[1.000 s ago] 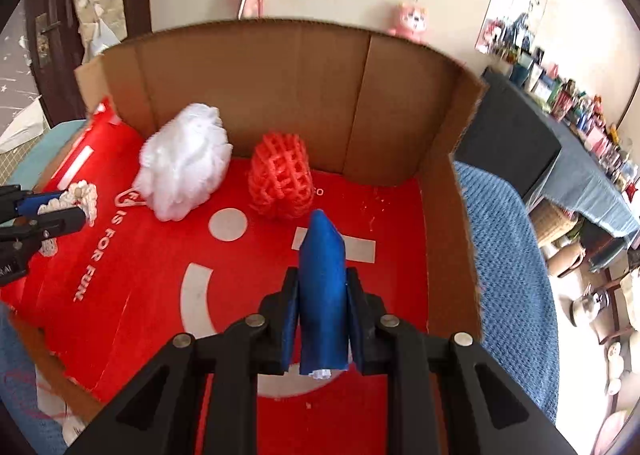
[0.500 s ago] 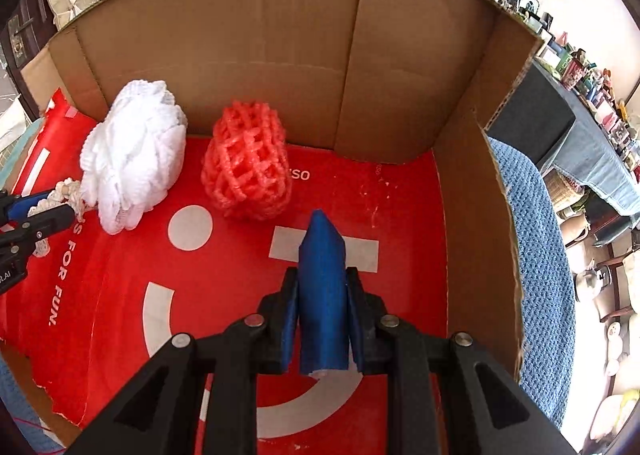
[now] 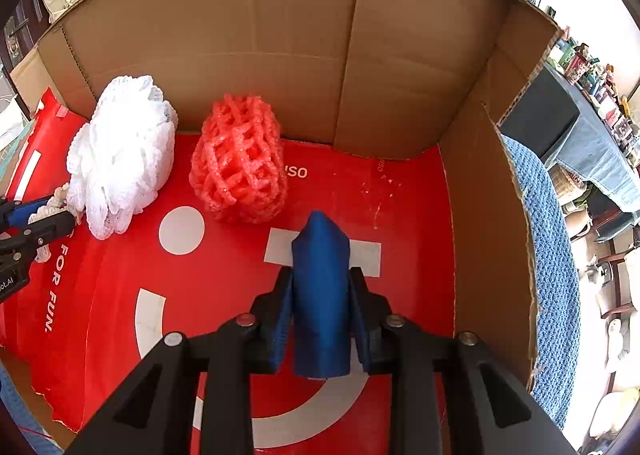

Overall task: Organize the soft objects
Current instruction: 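Carry the scrunchie and blue cloth into the box and lower them onto the red paper, then open both tools to release the scrunchie and cloth, then withdraw from the box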

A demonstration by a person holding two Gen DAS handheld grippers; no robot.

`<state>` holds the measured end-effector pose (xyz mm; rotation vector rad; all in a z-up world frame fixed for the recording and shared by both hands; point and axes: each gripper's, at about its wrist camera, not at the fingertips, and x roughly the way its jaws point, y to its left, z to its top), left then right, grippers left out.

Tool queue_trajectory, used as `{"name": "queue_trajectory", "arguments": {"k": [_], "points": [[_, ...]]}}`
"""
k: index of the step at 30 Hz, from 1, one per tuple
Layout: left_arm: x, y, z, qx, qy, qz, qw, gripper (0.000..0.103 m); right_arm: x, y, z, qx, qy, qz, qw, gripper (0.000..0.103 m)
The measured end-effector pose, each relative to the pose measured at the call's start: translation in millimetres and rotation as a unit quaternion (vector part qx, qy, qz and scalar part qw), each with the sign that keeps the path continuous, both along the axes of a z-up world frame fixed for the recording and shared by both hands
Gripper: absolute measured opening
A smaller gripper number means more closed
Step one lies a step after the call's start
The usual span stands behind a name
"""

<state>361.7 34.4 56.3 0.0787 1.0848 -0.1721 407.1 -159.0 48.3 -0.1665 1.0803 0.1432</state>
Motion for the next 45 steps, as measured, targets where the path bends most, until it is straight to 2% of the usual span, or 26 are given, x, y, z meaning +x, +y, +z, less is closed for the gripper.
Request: {"name": "queue_trajectory", "arguments": {"k": [12,13,15,18,26,32,34,38,45], "points": [[-4.4,-4.4,-2.7,0.005,-0.006,-0.005,1.0,0.032,2.0,3.5,1.3,-0.001,0.001,0.0,1.0,0.033],[-4.8,-3.8,-2.2,0.005,-0.006,-0.005,1.0,0.033,2.0,3.4,1.4,0.0,0.002,0.0,1.0,0.035],[-4.8,-2.9,-1.9,0.004,-0.005,-0.005,1.0,0.042,1.7,4.2,2.1,0.0,0.001,0.004,1.0,0.04],[-6.4,-4.5,-0.3,0.0,-0.009,-0.014,0.9999,0.048,0.3,6.3,2.7,-0.005,-0.001,0.007,1.0,0.044],[-10.9,-12.9,3.7,0.009,-0.018,-0.023,0.9995,0.054,-2.9,8.3,8.6,-0.001,-0.008,0.009,1.0,0.05],[-16.0,-13.1,10.4,0.0,-0.026,-0.025,0.9994,0.058,-8.6,12.4,17.6,0.0,-0.018,0.013,1.0,0.058],[-18.8,-12.8,14.1,-0.005,-0.03,-0.024,0.9992,0.059,-11.3,11.0,21.5,0.004,-0.022,0.013,1.0,0.059],[-27.5,-10.1,24.6,-0.019,-0.039,-0.022,0.9988,0.068,-20.9,10.1,34.2,0.02,-0.038,0.015,0.999,0.064],[-53.4,-5.9,58.7,-0.045,-0.082,-0.017,0.9955,0.075,-43.5,16.8,62.9,0.032,-0.076,0.028,0.996,0.071]]}}
